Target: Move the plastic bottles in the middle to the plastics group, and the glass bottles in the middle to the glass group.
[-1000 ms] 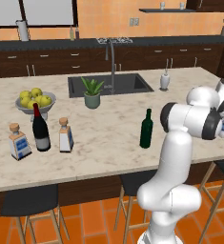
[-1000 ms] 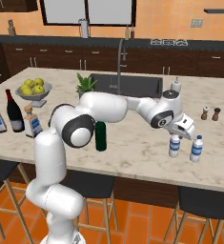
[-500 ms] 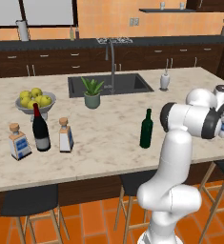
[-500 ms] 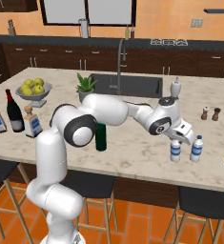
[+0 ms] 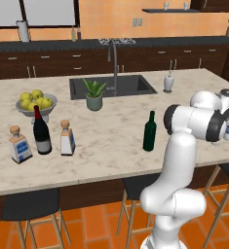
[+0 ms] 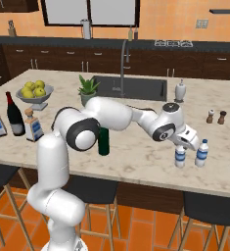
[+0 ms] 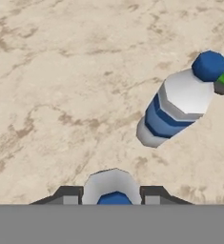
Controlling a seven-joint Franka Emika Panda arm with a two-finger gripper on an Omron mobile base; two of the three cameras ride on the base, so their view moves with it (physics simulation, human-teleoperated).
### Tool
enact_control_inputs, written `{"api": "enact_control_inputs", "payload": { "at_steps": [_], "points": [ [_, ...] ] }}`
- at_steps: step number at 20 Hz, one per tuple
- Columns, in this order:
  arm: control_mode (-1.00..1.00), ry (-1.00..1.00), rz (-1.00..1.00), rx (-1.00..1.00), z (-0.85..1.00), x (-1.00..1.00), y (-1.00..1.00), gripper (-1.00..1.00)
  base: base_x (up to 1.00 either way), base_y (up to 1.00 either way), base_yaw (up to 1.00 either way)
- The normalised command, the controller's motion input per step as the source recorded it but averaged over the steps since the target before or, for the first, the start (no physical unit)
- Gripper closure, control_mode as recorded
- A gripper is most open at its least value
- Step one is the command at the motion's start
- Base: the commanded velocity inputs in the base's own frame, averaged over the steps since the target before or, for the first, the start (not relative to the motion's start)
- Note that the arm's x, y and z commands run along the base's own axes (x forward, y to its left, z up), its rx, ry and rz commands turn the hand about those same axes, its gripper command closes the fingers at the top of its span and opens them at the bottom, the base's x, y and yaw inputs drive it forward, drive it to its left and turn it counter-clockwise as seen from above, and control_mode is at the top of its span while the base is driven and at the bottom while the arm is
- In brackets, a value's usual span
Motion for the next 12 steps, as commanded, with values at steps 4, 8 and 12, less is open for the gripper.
{"api": "enact_control_inputs", "payload": {
  "at_steps": [4, 8, 12],
  "points": [
    [-1.00, 0.00, 0.00, 0.01, 0.10, 0.33, -0.02, 1.00, 0.00, 0.00, 0.00],
    [-1.00, 0.00, 0.00, 0.00, 0.00, 0.29, 0.00, 1.00, 0.00, 0.00, 0.00],
    [-1.00, -0.01, 0.00, 0.00, -0.04, 0.16, 0.00, 1.00, 0.00, 0.00, 0.00]
  ]
}}
